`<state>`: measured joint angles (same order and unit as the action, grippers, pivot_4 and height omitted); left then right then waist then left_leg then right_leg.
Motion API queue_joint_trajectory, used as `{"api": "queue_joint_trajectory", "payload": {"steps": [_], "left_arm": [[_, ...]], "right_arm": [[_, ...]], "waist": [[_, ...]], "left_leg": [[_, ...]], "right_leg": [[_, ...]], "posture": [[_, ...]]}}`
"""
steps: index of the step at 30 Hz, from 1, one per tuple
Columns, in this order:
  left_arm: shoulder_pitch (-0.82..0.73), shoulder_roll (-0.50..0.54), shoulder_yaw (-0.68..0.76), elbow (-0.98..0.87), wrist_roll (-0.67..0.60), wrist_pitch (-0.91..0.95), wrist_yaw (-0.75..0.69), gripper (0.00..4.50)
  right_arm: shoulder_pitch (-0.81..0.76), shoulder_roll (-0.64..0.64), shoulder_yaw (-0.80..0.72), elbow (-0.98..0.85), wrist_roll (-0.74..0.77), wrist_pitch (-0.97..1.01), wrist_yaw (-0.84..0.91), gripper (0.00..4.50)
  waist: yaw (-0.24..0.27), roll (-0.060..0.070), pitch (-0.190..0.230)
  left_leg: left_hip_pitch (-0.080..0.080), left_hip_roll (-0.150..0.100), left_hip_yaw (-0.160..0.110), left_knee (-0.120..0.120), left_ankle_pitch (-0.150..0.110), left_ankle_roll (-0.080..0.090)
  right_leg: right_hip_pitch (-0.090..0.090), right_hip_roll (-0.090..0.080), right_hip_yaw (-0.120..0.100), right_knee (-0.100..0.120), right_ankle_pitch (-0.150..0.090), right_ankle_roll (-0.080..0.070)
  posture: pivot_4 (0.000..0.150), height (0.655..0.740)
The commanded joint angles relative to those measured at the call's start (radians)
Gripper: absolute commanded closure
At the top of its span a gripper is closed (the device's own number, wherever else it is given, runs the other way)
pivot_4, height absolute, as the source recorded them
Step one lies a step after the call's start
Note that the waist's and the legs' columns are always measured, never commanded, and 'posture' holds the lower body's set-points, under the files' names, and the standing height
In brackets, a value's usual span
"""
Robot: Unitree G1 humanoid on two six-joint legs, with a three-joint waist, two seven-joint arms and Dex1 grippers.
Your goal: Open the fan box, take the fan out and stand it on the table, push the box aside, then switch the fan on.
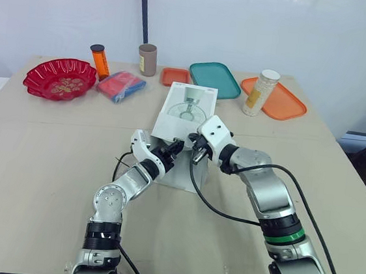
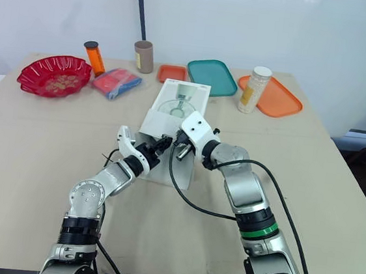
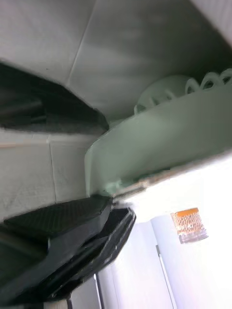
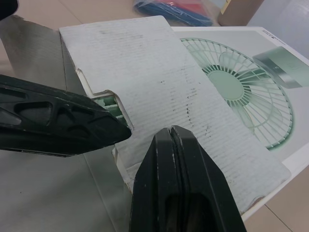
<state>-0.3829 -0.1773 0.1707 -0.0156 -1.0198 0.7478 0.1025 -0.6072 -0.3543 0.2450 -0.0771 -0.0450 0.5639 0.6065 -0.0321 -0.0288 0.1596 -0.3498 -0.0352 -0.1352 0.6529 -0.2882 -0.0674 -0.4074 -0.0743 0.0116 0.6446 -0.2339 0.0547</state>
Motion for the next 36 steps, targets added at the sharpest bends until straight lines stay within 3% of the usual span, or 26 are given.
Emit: {"api": "queue_joint_trajectory", "payload": {"steps": [1, 20, 36], "left_arm": [[0.067, -0.050, -0.011, -0.063, -0.006, -0.004, 0.024, 3.34], [0.254, 0.032, -0.036, -0.256, -0.261, 0.092, 0.243, 3.34], [0.268, 0.179, -0.042, -0.290, -0.392, 0.123, 0.316, 3.34]], "right_arm": [[0.022, 0.001, 0.038, 0.028, -0.009, 0.024, 0.011, 4.50], [0.026, -0.003, 0.057, 0.011, -0.005, 0.056, 0.014, 4.50], [0.018, 0.035, 0.047, -0.039, 0.010, 0.146, -0.017, 4.50]], "waist": [[0.000, 0.000, 0.000], [-0.006, 0.000, 0.000], [-0.006, 0.002, -0.003]], "left_leg": [[0.000, 0.000, 0.000, 0.000, 0.000, 0.000], [0.001, 0.001, 0.000, -0.001, 0.000, 0.000], [0.002, 0.001, 0.001, -0.001, -0.002, 0.004]], "right_leg": [[0.000, 0.000, 0.000, 0.000, 0.000, 0.000], [0.000, 0.001, 0.001, 0.000, 0.000, 0.000], [0.000, 0.001, 0.001, 0.000, 0.000, 0.000]], "posture": [[0.150, 0.7400], [0.150, 0.7400], [0.150, 0.7400]]}}
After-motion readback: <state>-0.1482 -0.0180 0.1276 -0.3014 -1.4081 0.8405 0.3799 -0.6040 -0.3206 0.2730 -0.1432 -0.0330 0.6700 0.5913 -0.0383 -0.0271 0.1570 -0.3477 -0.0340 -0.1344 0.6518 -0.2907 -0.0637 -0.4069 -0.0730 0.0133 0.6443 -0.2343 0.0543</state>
